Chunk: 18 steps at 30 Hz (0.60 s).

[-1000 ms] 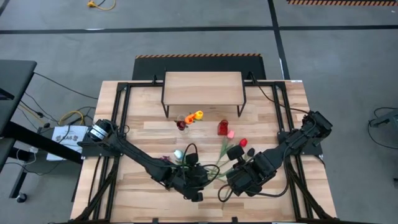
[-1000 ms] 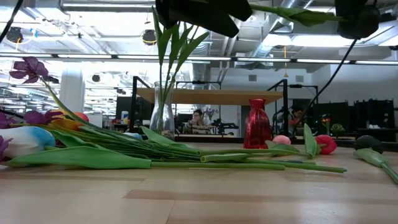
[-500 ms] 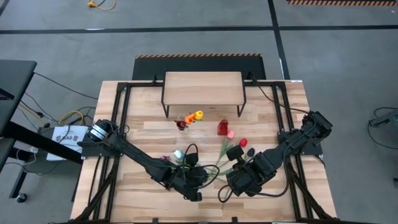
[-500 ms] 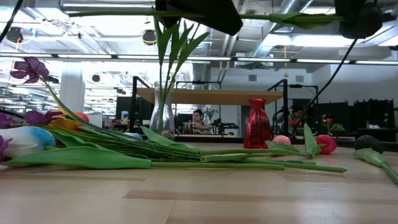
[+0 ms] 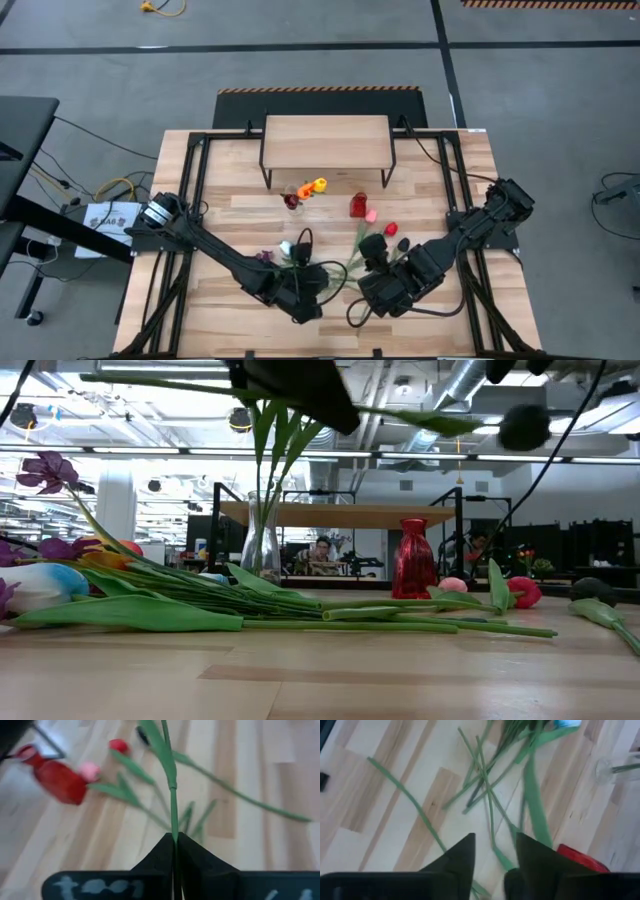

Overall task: Pick and place flowers into a vace then onto a shelf
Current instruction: Put the left black tulip into the transparent vase

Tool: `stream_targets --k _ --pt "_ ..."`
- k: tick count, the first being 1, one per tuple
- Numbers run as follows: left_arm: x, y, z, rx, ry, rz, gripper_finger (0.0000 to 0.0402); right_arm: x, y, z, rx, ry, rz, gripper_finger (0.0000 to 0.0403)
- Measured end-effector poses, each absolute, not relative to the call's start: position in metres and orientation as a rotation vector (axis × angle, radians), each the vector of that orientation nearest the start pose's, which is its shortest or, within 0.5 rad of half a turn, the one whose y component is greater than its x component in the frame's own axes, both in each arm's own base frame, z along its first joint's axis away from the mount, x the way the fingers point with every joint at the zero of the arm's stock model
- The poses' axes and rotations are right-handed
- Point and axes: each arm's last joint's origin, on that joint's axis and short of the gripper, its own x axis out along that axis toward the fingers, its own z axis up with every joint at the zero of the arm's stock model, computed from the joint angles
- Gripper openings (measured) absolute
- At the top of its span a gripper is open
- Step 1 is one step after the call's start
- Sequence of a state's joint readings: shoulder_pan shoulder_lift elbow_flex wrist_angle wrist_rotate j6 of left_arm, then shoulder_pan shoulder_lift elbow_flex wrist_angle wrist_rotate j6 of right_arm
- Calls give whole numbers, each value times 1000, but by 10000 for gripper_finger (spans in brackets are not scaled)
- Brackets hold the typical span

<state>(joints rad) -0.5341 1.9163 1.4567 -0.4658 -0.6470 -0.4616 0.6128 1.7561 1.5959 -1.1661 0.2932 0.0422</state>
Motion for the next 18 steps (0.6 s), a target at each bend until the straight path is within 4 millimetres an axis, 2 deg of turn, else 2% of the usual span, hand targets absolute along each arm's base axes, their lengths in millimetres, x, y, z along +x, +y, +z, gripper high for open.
stream_targets --k 3,7,13,18 --pt "356 -196 223 103 725 320 0 285 190 291 -572 1198 261 163" --pt "344 -210 221 115 737 311 0 285 190 296 -595 1187 254 179" --pt "311 -235 227 146 690 372 0 287 195 324 -582 1096 285 174" --pt "272 -253 249 149 535 449 0 284 205 357 -593 970 347 160"
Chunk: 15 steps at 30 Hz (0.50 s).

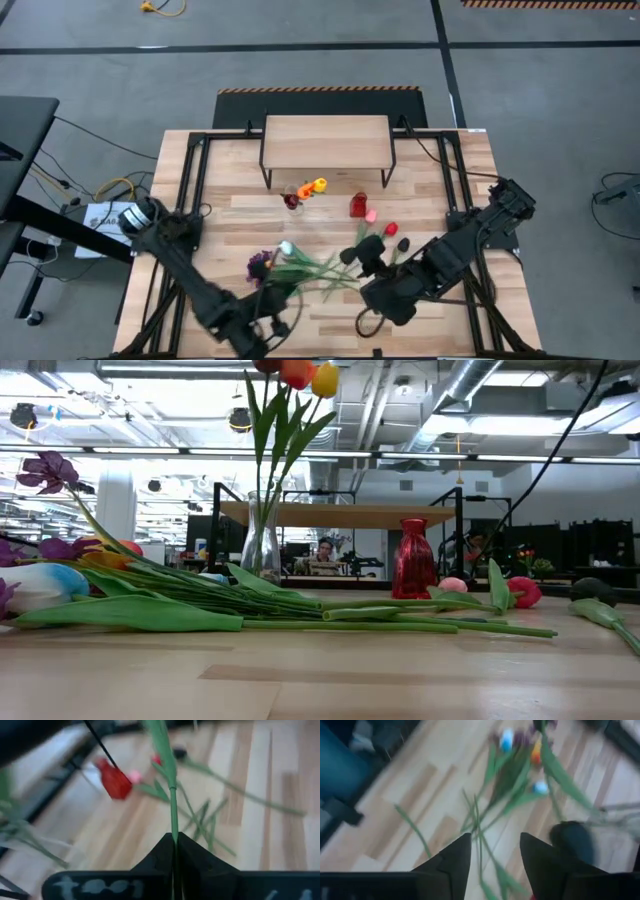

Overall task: Pick and place flowers into a vace then onto a shelf
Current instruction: Put the left black tulip into the transparent vase

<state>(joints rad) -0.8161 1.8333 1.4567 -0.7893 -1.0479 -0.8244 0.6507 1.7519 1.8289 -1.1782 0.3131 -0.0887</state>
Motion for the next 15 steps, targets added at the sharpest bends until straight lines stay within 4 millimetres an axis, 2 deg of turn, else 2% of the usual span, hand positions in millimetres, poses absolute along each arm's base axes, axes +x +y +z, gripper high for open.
stream_targets --k 4,8,11,15 --pt "242 -266 267 169 355 488 0 280 213 382 -615 853 401 148" --pt "214 -270 282 184 181 523 0 276 219 405 -617 749 436 137" --pt "197 -267 289 199 86 536 0 274 220 417 -605 692 445 131" --pt "182 -252 296 168 49 529 0 277 218 422 -593 667 437 127"
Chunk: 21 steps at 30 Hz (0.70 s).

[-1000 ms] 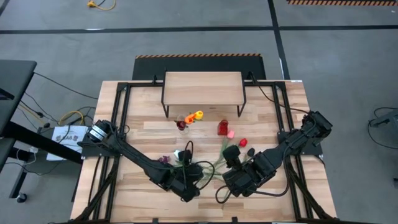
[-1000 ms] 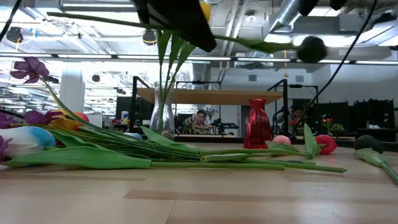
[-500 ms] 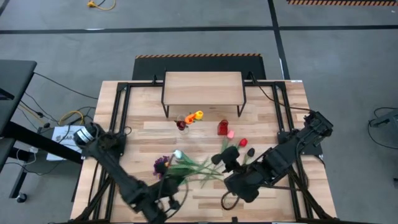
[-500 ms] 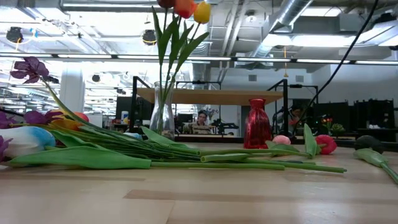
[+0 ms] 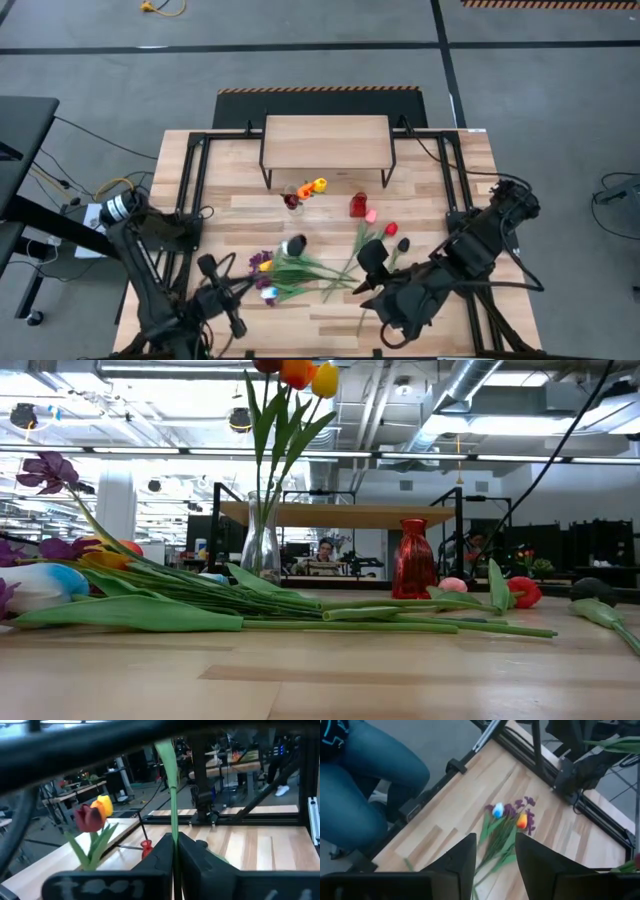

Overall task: Pick and place flowers into a vace then onto a shelf
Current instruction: Put the left black tulip into the transparent vase

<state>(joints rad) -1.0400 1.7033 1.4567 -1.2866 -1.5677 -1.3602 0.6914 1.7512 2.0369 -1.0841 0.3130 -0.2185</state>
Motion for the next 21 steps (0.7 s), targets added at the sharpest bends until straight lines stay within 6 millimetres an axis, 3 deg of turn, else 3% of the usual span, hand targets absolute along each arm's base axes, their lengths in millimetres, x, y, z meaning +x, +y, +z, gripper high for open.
stream_targets --k 6,9,16,21 --pt "174 -226 316 109 30 553 0 286 206 422 -563 674 423 128" --pt "172 -224 324 104 48 550 0 290 201 421 -533 687 464 128" --pt "187 -235 304 81 414 433 0 292 189 416 -501 779 431 129" --pt "209 -250 290 102 455 260 0 290 190 415 -493 793 432 128"
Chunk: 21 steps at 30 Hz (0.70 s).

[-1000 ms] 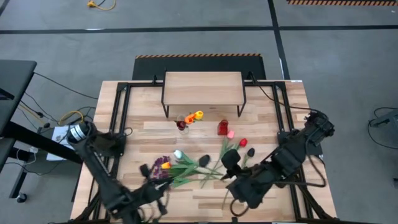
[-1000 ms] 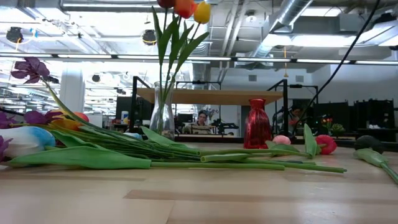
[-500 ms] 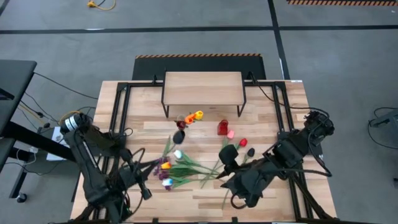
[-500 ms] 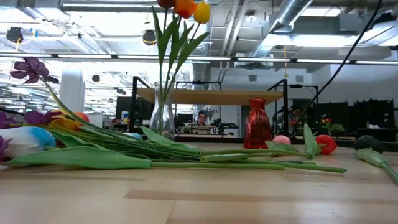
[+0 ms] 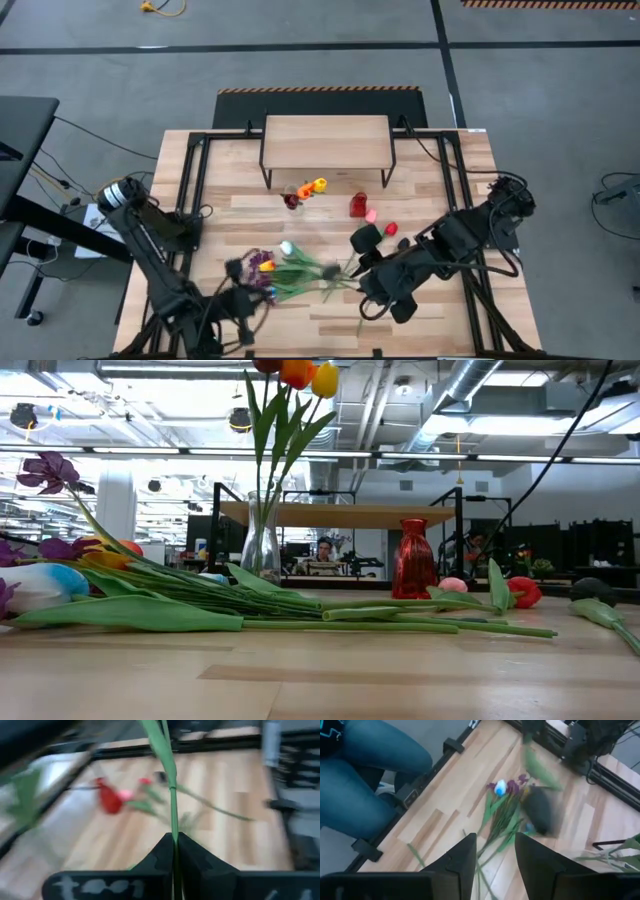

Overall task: Pick and place flowers into a vace then onto a shelf
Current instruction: Put the left black tulip into the transparent vase

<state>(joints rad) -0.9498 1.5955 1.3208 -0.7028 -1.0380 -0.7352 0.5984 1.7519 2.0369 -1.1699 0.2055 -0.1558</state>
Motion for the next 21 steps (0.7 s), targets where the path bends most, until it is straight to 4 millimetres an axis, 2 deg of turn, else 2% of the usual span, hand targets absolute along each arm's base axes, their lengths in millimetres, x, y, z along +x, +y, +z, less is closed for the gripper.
stream_targets --k 4,7,13,17,21 --pt "236 -261 297 135 394 -44 0 280 198 415 -509 812 467 128" --pt "249 -250 304 179 356 -157 0 267 202 418 -505 829 500 129" --pt "254 -198 312 190 281 -128 0 226 212 437 -472 797 595 128" --pt "244 -159 312 131 32 -195 0 203 216 449 -469 741 655 128" --pt "225 -123 294 52 -215 -258 0 193 222 457 -453 665 660 126"
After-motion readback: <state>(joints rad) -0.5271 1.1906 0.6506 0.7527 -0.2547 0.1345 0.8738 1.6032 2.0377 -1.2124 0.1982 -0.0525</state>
